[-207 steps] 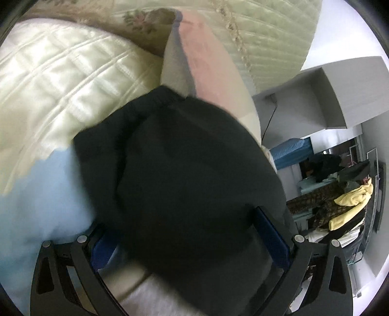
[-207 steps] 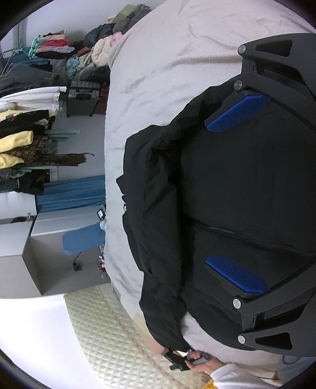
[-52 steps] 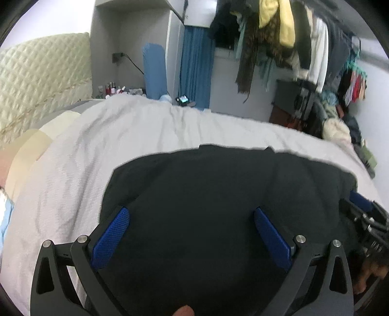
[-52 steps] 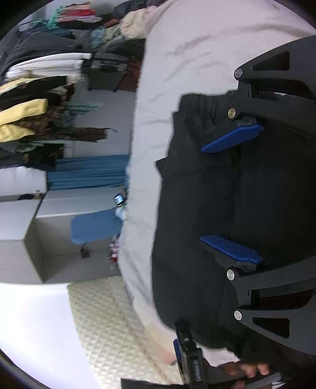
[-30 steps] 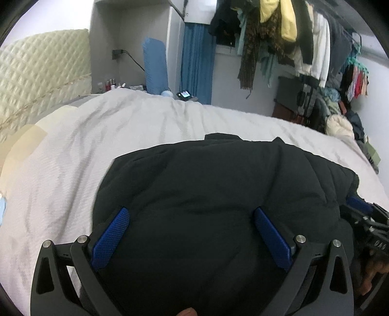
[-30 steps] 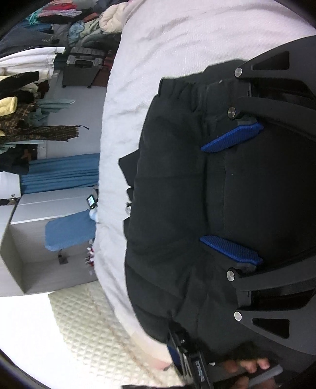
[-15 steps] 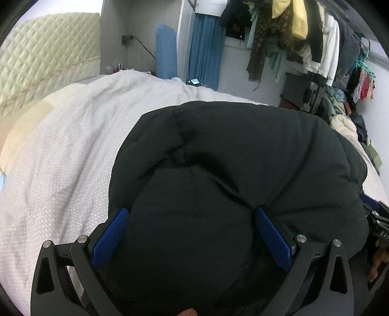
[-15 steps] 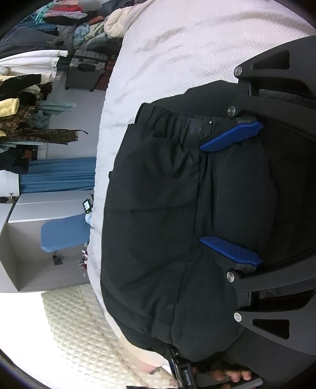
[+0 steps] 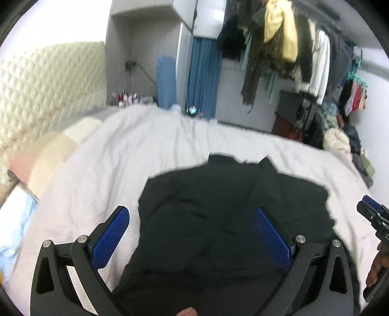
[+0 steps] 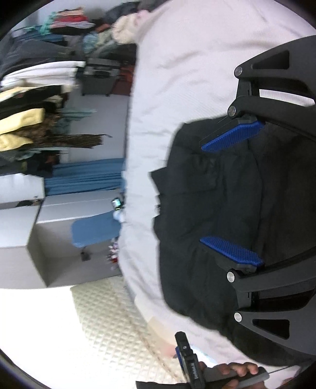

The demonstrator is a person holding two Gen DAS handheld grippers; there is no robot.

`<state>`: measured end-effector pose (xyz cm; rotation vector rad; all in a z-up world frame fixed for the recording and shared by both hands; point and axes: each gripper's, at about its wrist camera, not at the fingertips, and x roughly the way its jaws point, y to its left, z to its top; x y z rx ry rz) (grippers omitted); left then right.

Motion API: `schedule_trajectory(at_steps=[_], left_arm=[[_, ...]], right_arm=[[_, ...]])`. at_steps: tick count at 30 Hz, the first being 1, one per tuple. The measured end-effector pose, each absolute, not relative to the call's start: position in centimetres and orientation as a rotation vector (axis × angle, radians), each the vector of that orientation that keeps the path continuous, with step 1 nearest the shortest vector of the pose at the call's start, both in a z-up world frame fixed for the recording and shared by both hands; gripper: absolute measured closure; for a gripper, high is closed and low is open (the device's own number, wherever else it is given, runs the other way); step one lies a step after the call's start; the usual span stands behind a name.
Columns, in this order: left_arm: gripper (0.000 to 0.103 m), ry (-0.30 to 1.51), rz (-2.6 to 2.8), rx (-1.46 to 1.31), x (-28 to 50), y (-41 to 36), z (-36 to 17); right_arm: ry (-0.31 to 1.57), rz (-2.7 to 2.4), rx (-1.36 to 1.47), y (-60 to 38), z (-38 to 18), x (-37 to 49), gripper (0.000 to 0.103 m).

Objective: Fold large clothes

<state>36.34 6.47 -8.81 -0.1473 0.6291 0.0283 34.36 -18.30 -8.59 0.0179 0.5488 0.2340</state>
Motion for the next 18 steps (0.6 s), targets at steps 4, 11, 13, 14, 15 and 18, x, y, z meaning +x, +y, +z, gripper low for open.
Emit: schedule_trajectory(at_steps=[4, 11, 13, 14, 15, 18], left_arm=[[0.000, 0.556, 0.034, -0.145, 31.7, 5.5, -3.0], [0.000, 0.473, 0.009, -0.151, 23.2, 4.5, 4.1], [0.000, 0.468, -0.007, -0.155, 20.7, 4.1, 5.3], [0.000, 0.466, -0.011, -0.155, 19.5, 4.0, 5.5], [0.000, 0.464, -0.015, -0.151, 18.2, 3.8, 5.8], [0.000, 0.464, -0.026, -0.138, 15.1, 3.3, 6.2]], right_arm=[[0.462, 0.240, 0.029, -17.9, -2.5, 29.9, 0.031], [0.336, 0.253, 0.006, -17.0, 5.4, 21.9, 0.031], [0.318, 0.256, 0.011, -16.8, 6.4, 19.8, 0.031], [0.313, 0.259, 0.010, -16.8, 6.6, 19.2, 0.031], [0.306, 0.261, 0.004, -16.6, 6.9, 18.1, 0.031], [0.313, 0.263, 0.009, -16.7, 6.6, 16.0, 0.031]])
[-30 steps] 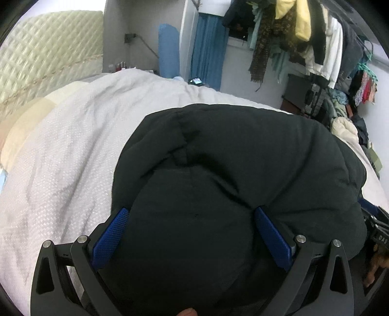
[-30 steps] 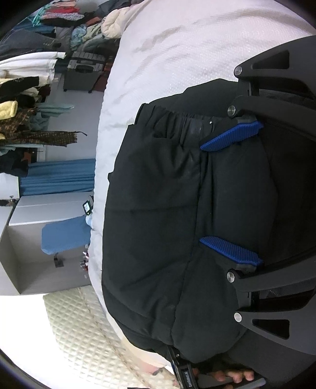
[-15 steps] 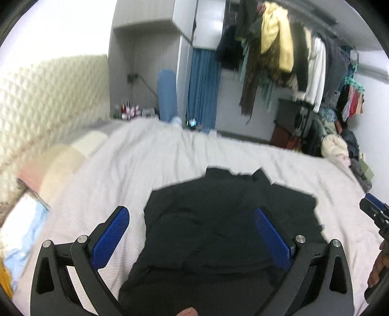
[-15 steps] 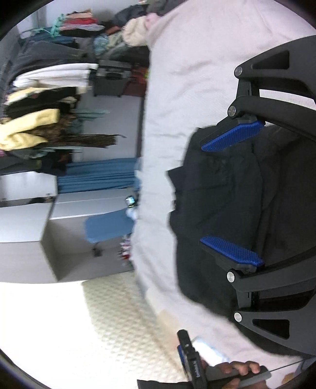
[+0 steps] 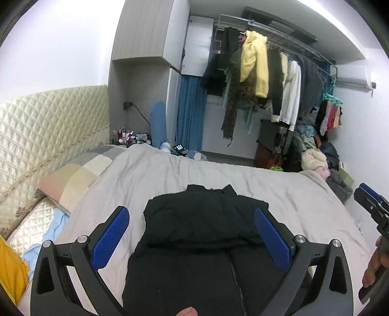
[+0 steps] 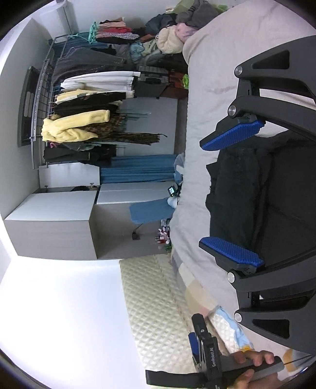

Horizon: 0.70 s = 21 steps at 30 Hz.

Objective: Fold large clothes

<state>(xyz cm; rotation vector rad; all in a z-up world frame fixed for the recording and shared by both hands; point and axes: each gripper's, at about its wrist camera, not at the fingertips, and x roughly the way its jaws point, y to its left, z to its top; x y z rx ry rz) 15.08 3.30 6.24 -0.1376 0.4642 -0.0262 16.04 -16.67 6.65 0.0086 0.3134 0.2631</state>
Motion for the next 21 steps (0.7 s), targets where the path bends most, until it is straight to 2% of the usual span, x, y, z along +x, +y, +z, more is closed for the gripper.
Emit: schedule_trajectory(at_steps=[10, 21], left_arm=[[0.000, 0.617, -0.099, -0.155, 8.5, 3.9, 2.2], [0.000, 0.925, -0.164, -0.236, 9.7, 7.8, -7.2]], right_arm=[[0.530, 0.275, -0.005, -18.5, 1.3, 12.3, 0.031], [0.802, 0.332, 0.137, -25.7, -6.0, 11.3, 0.030]])
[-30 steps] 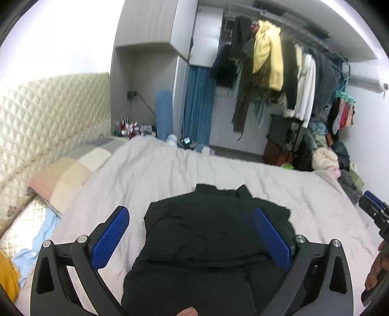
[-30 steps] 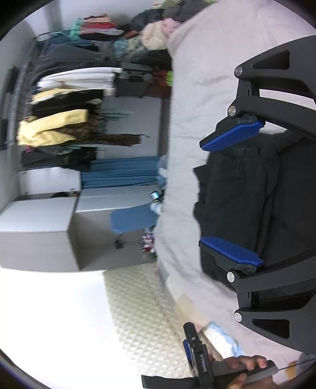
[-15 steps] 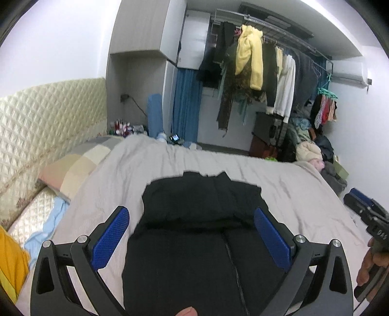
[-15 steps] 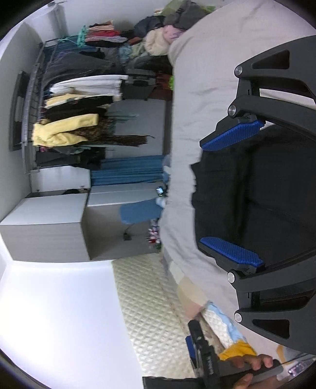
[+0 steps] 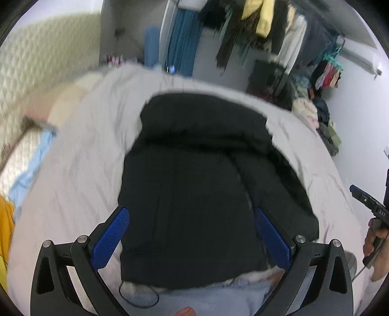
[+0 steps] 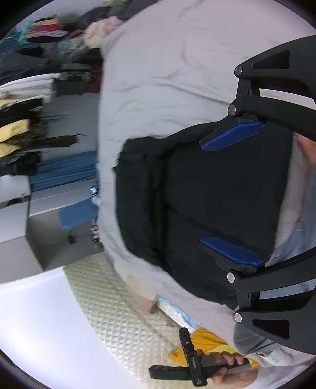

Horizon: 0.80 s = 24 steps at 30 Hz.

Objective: Fold large clothes

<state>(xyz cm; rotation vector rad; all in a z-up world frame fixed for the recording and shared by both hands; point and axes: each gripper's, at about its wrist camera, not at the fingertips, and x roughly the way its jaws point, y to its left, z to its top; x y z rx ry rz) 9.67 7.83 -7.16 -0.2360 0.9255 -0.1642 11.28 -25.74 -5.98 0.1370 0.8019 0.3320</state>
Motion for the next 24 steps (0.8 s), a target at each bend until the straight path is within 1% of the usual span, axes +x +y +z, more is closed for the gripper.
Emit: schedule_trajectory(at_steps=[6, 12, 20, 24], left_arm=[[0.000, 1.123, -0.193, -0.361, 11.4, 10.4, -12.6], [0.000, 1.274, -0.174, -0.457, 12.7, 12.4, -17.2], [0.000, 1.400, -0.107, -0.582, 14.4, 14.1, -21.4], [0.000, 1.426, -0.089, -0.609, 14.9, 14.7, -23.2]], right_arm=[[0.937, 0.362, 0.230, -29.7, -10.1, 11.7, 0.030], [1.061, 0.380, 0.336, -33.4, -13.9, 12.0, 0.030], [1.159, 0.381, 0.472, -37.0, -18.1, 13.0, 0.029], [1.206, 0.400, 0.516, -37.5, -20.6, 13.7, 0.025]])
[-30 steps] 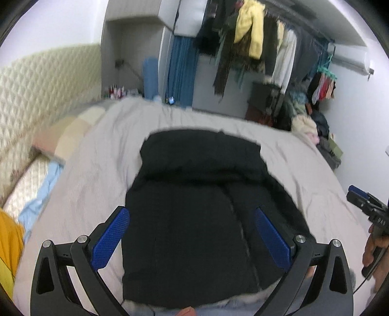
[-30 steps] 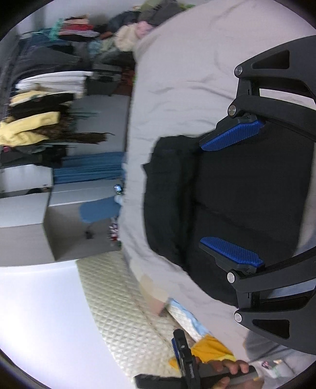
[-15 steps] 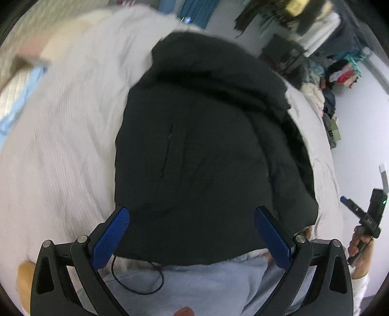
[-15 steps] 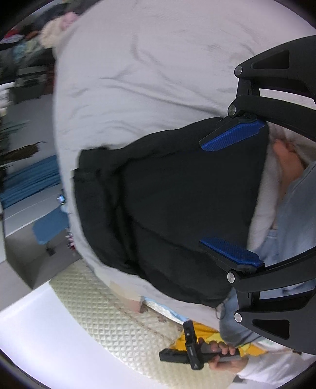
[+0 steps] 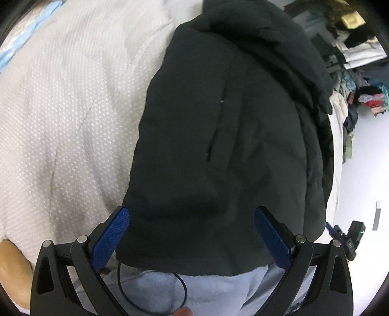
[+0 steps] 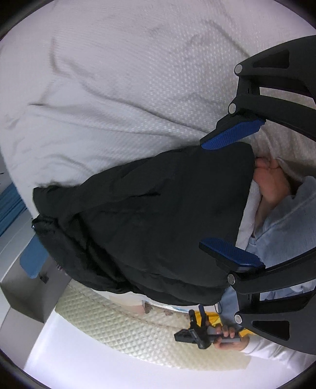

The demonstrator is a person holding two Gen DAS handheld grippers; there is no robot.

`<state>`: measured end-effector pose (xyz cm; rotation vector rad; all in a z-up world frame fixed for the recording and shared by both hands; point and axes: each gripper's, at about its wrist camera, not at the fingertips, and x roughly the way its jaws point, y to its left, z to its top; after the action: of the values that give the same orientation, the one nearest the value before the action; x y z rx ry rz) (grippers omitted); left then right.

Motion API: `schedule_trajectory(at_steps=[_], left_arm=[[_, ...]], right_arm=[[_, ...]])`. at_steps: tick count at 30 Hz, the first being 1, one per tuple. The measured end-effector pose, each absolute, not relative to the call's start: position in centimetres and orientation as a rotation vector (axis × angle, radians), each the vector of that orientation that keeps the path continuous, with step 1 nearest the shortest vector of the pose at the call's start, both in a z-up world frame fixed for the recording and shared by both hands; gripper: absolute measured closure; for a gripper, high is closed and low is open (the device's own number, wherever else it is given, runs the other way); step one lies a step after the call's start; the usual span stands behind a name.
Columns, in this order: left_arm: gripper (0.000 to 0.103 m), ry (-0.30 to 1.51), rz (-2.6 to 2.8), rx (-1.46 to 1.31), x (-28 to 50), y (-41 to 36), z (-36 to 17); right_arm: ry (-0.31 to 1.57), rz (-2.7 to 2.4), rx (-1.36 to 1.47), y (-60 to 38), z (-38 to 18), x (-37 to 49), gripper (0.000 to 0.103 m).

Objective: Fold large clothes

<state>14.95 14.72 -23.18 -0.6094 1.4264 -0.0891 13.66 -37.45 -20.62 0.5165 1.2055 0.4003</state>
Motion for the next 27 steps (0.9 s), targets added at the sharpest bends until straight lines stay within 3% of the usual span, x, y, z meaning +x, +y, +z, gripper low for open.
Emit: schedule_trajectory(at_steps=[10, 27], left_arm=[[0.000, 1.473, -0.045, -0.698, 15.9, 17.5, -26.0], [0.002, 1.518, -0.180, -0.778, 18.8, 18.3, -28.1]], right_arm=[[1.318, 0.461, 0.568, -37.1, -25.1, 16.1, 0.020], [1.351, 0.632, 0.614, -35.4, -24.4, 16.9, 0.014]])
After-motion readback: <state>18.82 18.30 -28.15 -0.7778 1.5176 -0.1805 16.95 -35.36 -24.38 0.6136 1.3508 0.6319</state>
